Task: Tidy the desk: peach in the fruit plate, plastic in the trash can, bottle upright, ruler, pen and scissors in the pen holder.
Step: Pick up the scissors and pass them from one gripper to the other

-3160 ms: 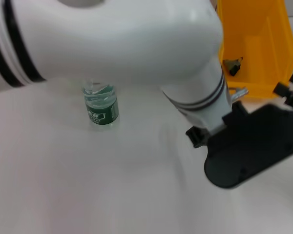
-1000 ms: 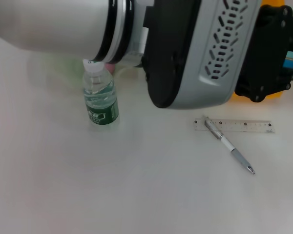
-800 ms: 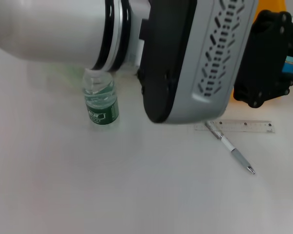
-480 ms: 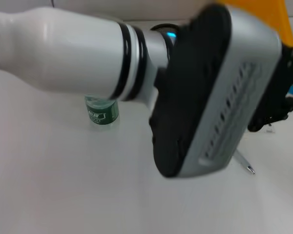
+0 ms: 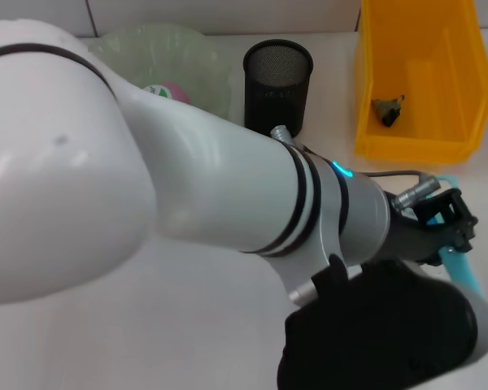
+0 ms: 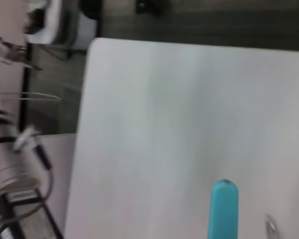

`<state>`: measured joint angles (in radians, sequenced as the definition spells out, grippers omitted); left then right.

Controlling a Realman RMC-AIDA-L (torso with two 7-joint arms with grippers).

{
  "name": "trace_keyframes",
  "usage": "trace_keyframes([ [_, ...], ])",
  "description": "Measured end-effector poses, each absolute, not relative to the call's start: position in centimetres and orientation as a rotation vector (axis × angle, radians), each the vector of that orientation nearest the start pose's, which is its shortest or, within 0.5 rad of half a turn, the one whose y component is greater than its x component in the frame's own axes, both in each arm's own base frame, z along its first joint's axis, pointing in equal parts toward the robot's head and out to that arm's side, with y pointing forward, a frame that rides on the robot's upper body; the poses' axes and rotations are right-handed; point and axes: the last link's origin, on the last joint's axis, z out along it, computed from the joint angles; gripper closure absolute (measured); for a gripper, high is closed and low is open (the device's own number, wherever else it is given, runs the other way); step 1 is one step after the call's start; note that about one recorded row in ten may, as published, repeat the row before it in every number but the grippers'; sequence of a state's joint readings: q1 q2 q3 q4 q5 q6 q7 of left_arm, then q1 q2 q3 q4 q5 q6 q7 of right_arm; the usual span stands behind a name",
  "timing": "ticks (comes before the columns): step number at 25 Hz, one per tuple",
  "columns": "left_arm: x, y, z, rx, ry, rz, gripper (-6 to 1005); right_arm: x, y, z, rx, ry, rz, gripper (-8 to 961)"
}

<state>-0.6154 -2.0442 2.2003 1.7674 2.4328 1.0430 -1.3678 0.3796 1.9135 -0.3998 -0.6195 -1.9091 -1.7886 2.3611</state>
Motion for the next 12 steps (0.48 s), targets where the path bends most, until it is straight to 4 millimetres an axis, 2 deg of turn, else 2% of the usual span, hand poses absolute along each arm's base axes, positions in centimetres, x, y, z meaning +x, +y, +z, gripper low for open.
trace_keyframes([
  [1, -1.4, 24.4, -10.6, -2.255, 1.939, 0.190, 780, 32.3, 28.8, 10.5, -2.009, 1.962, 1.221, 129],
  [5, -1.5, 24.2, -11.0, -2.188, 2.063, 0.329, 781, 30.9, 29.6, 10.4, -2.104, 2.058, 1.013, 129],
  [12, -1.7, 25.2, -11.2, -2.143, 2.112, 0.416, 781, 29.7, 30.5, 9.6, -2.163, 2.099, 0.907, 129],
])
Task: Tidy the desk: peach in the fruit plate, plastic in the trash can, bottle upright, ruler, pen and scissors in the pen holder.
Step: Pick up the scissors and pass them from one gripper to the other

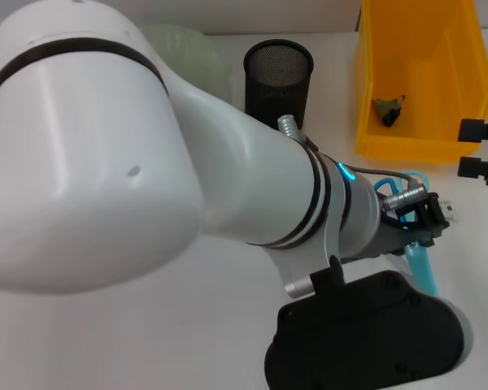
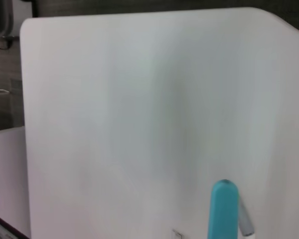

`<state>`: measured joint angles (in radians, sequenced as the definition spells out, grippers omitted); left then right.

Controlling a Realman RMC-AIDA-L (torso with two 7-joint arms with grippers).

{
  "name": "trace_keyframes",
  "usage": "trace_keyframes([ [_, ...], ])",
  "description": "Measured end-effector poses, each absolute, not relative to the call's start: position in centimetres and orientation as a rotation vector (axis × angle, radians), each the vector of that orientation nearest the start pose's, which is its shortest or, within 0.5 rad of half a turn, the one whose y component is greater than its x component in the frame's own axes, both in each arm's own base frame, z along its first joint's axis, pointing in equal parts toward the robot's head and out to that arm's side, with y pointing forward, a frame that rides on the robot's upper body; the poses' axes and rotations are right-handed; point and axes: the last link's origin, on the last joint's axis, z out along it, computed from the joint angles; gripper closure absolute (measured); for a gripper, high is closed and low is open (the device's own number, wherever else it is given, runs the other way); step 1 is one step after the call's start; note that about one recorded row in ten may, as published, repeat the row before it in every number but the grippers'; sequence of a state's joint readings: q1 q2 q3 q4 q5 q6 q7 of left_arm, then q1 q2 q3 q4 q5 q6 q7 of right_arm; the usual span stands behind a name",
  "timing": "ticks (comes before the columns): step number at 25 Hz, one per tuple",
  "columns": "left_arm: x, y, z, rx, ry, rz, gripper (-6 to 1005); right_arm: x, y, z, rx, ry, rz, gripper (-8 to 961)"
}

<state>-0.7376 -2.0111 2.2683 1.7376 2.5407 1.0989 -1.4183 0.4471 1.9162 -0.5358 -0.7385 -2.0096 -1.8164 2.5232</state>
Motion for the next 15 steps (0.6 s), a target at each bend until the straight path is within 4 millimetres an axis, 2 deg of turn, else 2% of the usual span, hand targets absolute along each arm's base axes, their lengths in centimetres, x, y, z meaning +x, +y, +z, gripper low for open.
trace_keyframes([
  [9, -2.2, 26.0, -11.2, -2.121, 2.139, 0.482, 780, 28.3, 31.4, 7.7, -2.226, 2.112, 0.865, 131],
  [15, -2.5, 26.1, -11.1, -2.107, 2.154, 0.504, 781, 27.5, 32.1, 5.9, -2.266, 2.120, 0.758, 132],
])
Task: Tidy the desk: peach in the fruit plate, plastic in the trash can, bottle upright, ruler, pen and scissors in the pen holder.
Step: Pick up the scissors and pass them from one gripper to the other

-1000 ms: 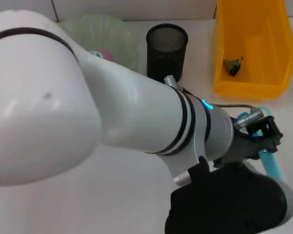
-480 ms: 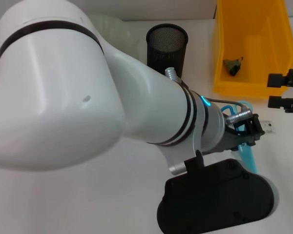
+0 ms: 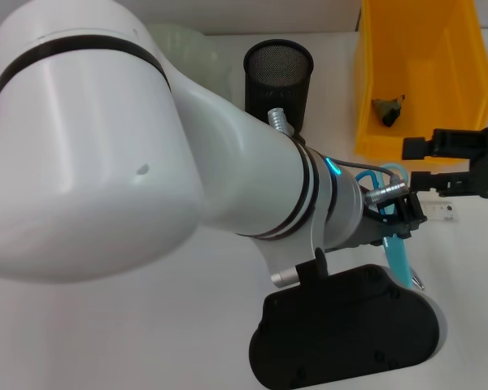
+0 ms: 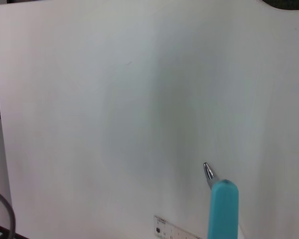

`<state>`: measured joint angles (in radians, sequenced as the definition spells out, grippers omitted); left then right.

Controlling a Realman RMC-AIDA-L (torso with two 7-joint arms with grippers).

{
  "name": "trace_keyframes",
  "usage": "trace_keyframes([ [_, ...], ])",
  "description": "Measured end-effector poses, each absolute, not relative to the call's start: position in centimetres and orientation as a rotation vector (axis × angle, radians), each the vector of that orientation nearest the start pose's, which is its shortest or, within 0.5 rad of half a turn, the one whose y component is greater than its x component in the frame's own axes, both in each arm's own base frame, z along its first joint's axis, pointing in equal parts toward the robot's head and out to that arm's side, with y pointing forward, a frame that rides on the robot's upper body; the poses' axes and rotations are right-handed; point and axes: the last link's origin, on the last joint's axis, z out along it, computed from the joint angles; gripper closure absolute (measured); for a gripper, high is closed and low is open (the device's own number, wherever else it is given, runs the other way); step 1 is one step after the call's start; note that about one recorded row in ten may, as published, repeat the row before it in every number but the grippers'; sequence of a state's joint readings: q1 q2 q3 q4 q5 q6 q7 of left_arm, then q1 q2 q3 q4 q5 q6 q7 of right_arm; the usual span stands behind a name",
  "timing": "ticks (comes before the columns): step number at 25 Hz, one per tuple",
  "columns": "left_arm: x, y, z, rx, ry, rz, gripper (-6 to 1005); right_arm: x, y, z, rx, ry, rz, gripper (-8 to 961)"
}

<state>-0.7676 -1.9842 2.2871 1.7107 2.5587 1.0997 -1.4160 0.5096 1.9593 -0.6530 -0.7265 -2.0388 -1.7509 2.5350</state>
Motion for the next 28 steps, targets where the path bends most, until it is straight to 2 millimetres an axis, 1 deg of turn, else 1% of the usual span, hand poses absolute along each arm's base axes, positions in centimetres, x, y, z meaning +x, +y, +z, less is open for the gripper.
trace_keyframes([
  [9, -2.6, 26.1, -11.2, -2.098, 2.165, 0.511, 780, 26.4, 33.0, 4.3, -2.298, 2.121, 0.710, 134],
  [16, -2.7, 26.1, -11.2, -2.089, 2.171, 0.518, 780, 26.2, 33.2, 3.9, -2.293, 2.124, 0.716, 135],
  [21, -2.7, 26.0, -11.3, -2.087, 2.177, 0.517, 781, 26.3, 33.1, 3.5, -2.292, 2.133, 0.713, 284],
  [26, -2.8, 25.8, -11.4, -2.087, 2.186, 0.517, 781, 26.1, 33.1, 3.1, -2.305, 2.137, 0.703, 400],
  [28, -2.8, 25.8, -11.4, -2.085, 2.188, 0.517, 781, 26.0, 33.0, 2.9, -2.319, 2.137, 0.685, 403],
])
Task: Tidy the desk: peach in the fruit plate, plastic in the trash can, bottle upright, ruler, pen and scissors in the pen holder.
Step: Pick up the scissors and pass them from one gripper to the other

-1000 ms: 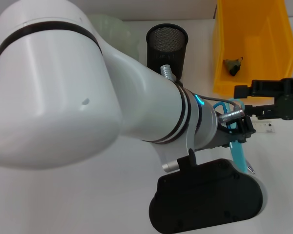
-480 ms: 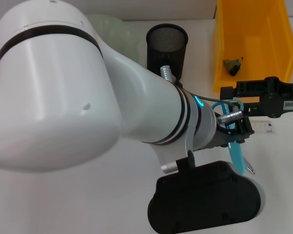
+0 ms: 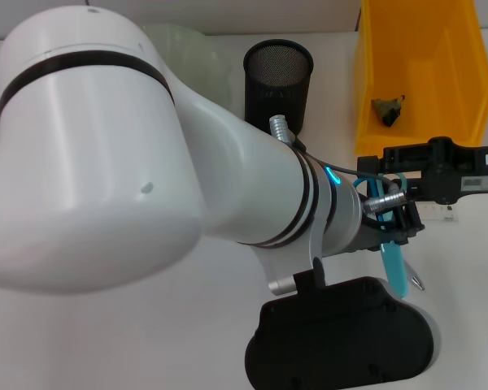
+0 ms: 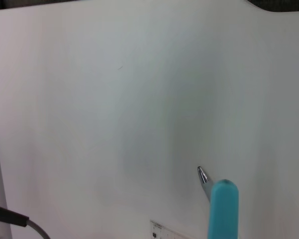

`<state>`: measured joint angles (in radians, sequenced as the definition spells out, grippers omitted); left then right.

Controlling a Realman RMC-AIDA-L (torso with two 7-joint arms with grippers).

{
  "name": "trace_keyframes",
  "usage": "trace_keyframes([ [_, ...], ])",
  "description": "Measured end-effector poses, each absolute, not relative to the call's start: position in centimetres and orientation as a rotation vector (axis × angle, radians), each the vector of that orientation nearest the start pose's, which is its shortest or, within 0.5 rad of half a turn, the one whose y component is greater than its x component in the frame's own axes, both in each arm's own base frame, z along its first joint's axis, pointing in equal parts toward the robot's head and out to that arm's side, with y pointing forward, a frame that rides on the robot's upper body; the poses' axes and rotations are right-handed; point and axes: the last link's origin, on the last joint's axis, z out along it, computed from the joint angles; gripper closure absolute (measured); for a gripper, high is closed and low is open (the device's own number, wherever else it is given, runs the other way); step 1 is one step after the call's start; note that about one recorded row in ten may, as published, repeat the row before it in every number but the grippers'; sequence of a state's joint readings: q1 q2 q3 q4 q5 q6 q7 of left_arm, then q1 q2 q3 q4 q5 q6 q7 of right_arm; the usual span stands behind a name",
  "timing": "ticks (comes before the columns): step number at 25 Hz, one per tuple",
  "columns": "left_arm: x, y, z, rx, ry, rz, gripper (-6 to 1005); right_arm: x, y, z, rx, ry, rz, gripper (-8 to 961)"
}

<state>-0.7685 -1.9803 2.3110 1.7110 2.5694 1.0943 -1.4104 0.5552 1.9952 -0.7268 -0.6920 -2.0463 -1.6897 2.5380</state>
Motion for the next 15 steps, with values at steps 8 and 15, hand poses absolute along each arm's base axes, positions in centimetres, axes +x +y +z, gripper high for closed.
trace_keyframes([
  [8, -2.79, 25.89, -11.37, -2.080, 2.189, 0.521, 780, 25.95, 32.73, 2.70, -2.343, 2.134, 0.638, 415],
  [15, -2.95, 26.00, -11.34, -2.078, 2.187, 0.537, 780, 25.85, 32.89, 3.06, -2.355, 2.103, 0.631, 560],
])
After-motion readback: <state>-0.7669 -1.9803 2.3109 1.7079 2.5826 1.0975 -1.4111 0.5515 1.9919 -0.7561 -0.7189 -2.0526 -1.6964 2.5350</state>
